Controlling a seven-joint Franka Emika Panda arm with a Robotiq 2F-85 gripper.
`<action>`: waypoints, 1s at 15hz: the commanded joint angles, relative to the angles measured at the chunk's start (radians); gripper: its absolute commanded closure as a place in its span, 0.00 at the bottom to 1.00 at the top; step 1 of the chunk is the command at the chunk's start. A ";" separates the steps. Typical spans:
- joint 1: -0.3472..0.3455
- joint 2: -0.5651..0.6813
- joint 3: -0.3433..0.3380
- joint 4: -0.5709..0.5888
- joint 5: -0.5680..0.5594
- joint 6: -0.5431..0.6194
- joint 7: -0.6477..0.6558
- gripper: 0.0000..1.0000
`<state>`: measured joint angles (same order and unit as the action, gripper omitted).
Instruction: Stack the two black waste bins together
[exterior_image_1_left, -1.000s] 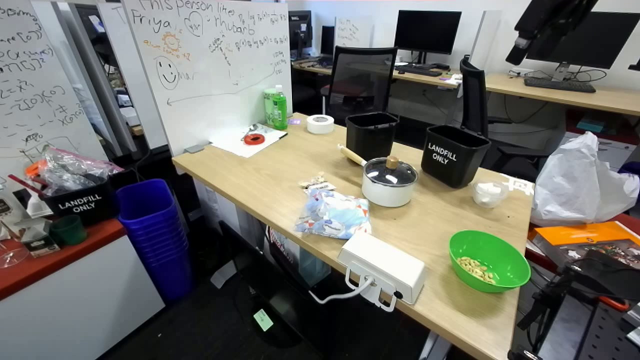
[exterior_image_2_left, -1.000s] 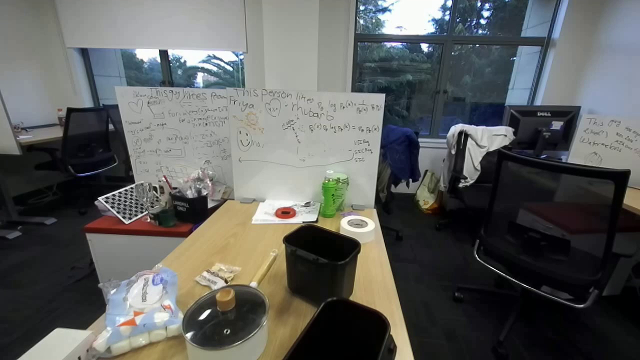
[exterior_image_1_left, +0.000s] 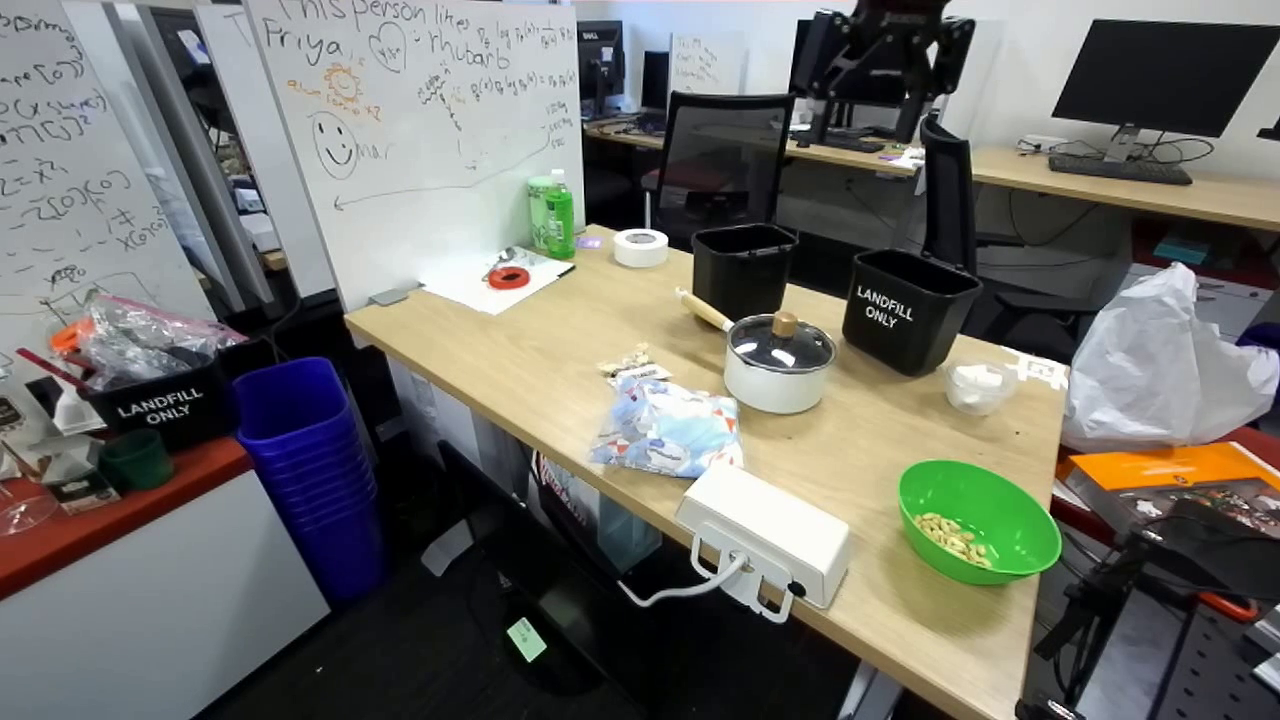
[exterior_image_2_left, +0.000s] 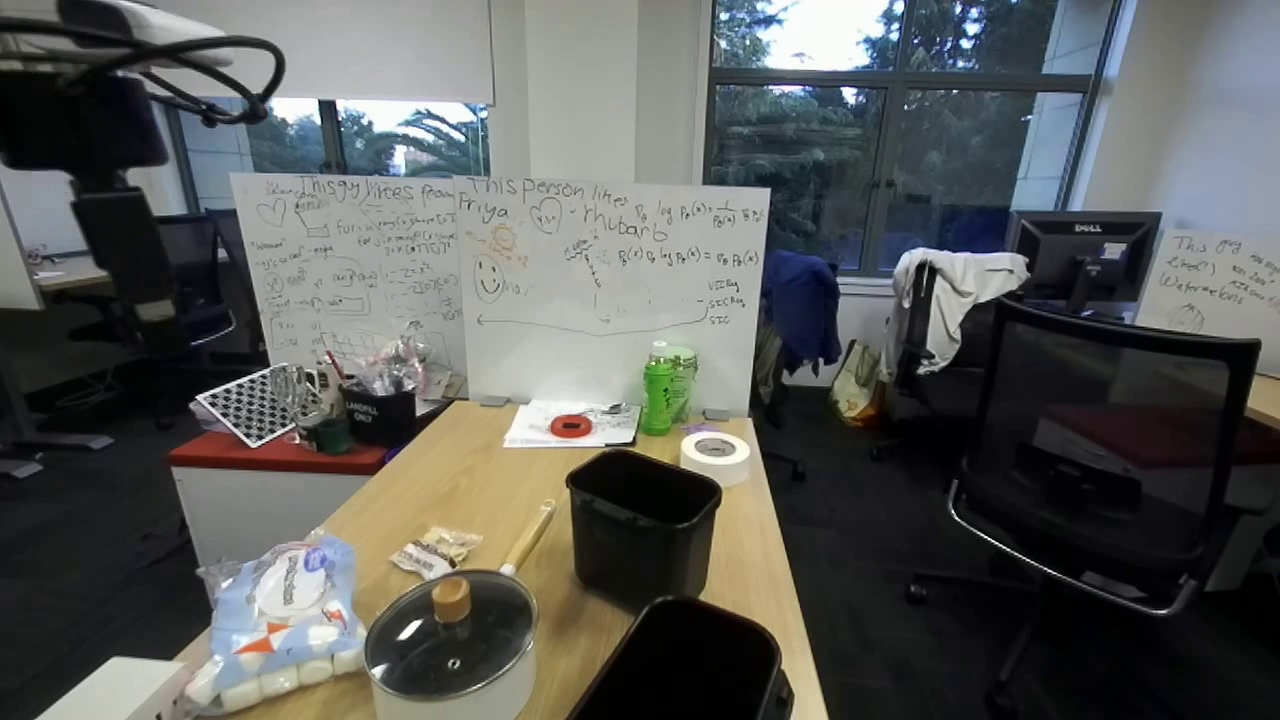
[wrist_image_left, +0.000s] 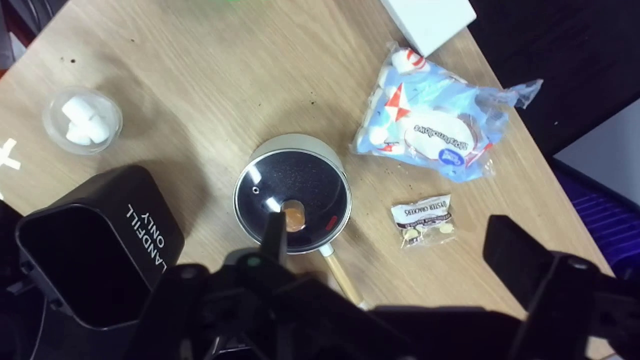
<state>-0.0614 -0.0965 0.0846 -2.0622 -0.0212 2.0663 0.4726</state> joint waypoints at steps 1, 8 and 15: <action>0.025 0.155 -0.020 0.183 0.023 -0.052 0.126 0.00; 0.040 0.153 -0.034 0.174 0.011 -0.029 0.119 0.00; 0.048 0.221 -0.051 0.243 0.075 -0.033 0.289 0.00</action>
<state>-0.0344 0.0676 0.0615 -1.8839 0.0081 2.0427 0.6504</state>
